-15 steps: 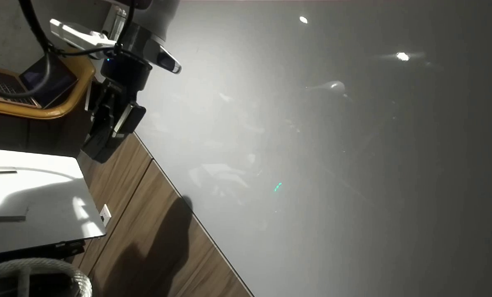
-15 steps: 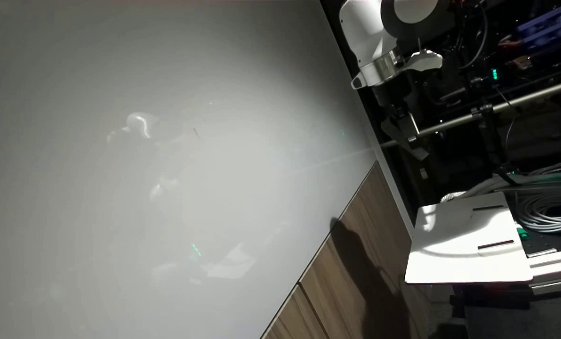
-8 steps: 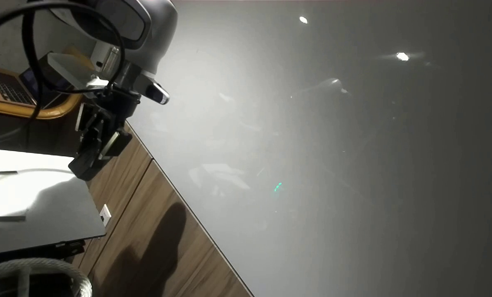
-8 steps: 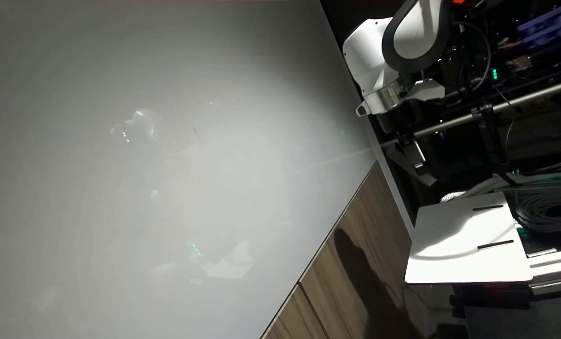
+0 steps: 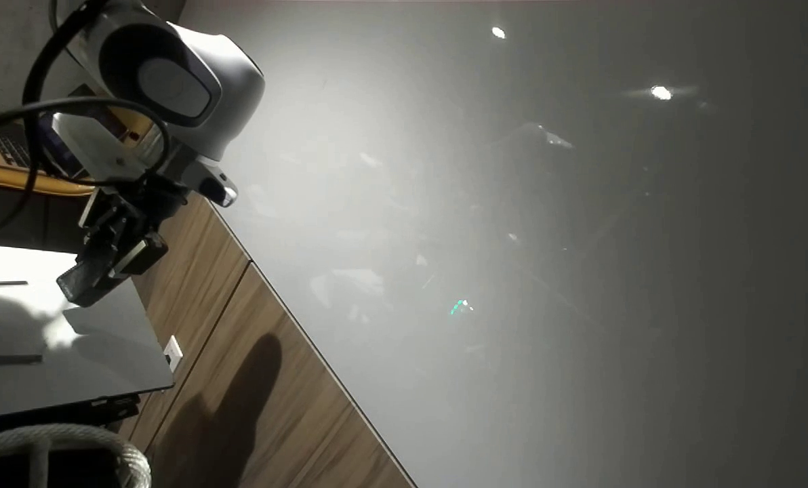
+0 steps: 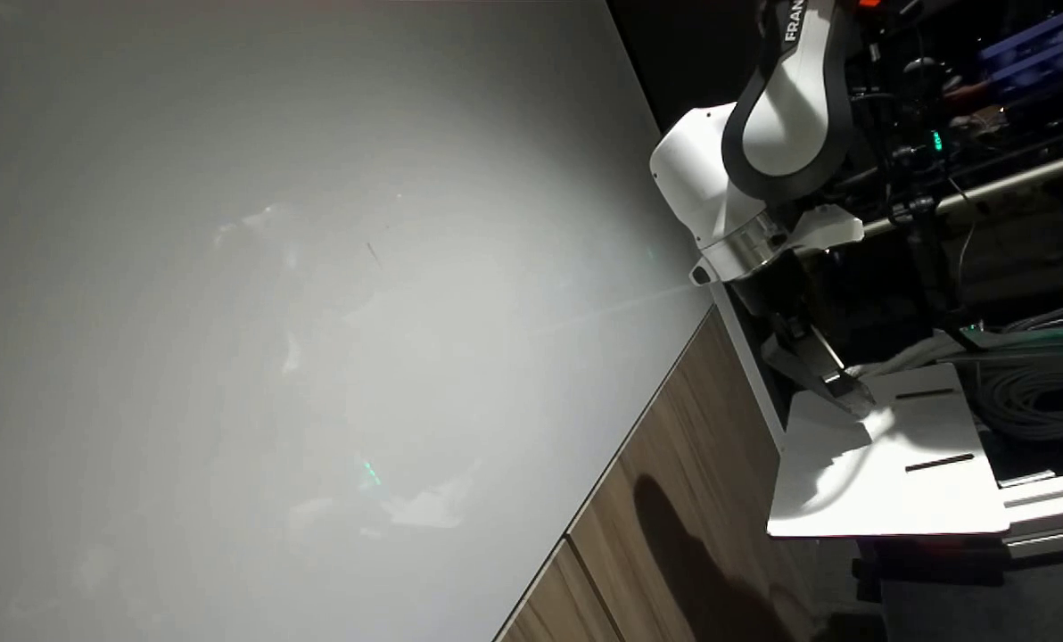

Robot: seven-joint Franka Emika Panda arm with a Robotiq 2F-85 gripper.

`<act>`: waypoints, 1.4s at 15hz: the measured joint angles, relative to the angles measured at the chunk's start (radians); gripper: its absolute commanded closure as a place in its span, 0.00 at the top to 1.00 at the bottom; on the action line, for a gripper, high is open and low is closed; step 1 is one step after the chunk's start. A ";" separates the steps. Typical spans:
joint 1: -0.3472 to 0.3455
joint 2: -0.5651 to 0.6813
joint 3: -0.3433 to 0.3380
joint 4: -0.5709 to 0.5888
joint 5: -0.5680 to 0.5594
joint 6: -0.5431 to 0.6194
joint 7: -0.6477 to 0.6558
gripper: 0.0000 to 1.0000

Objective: Erase the drawings on the whiteboard

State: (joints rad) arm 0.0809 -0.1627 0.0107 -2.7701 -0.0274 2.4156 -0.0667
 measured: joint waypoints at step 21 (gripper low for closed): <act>-0.023 0.243 -0.001 0.162 0.001 -0.037 0.058 0.29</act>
State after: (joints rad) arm 0.0580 0.0807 0.0096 -2.6076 -0.0269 2.3788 -0.0086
